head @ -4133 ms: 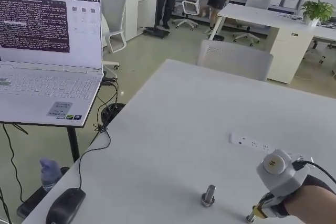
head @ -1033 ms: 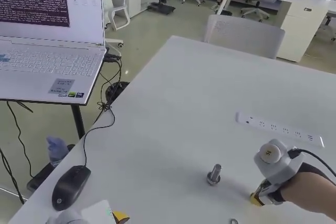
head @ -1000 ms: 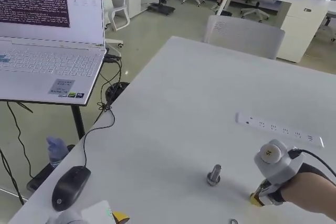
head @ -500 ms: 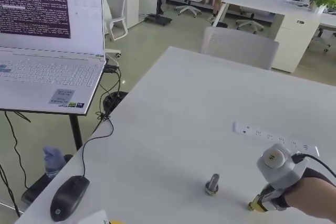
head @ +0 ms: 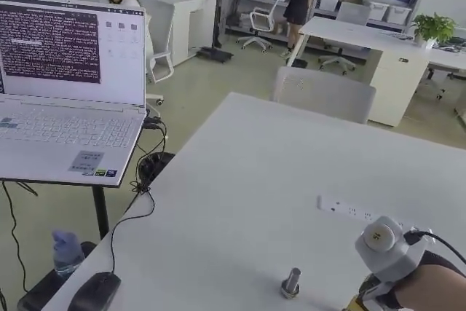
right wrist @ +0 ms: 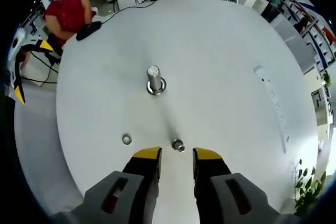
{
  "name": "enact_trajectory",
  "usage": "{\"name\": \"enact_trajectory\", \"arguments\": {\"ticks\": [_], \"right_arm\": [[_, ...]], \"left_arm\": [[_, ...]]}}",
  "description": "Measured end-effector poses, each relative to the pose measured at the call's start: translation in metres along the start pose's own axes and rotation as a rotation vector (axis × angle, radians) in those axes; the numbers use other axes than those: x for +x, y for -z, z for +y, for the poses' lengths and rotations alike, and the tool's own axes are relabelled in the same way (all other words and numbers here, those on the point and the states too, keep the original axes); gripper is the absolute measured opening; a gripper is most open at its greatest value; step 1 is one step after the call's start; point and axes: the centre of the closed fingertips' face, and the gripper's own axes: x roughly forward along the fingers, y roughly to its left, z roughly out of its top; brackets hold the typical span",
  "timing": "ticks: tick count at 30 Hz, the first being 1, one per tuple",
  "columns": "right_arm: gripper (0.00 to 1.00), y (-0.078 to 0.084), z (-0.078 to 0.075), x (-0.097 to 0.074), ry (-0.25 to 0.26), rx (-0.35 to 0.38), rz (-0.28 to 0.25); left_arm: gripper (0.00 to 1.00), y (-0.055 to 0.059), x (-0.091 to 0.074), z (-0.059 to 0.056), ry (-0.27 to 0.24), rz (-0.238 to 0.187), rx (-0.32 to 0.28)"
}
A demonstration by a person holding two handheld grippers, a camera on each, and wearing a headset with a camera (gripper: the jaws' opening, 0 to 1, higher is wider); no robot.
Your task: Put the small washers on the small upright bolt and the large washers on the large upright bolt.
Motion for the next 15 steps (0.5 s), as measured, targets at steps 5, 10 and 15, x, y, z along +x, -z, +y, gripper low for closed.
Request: {"name": "enact_trajectory", "arguments": {"ticks": [5,10,15], "right_arm": [[0.26,-0.001,0.003,-0.008,0.002,0.003,-0.004],[0.26,-0.002,0.009,-0.013,0.004,0.004,-0.012],[0.25,-0.004,0.018,-0.016,0.0,0.006,-0.021]], "left_arm": [[0.85,-0.005,-0.003,-0.003,0.006,-0.02,0.001],[0.85,-0.007,-0.005,-0.002,0.009,-0.019,0.016],[0.84,-0.009,-0.006,0.0,0.014,-0.019,0.032]]}}
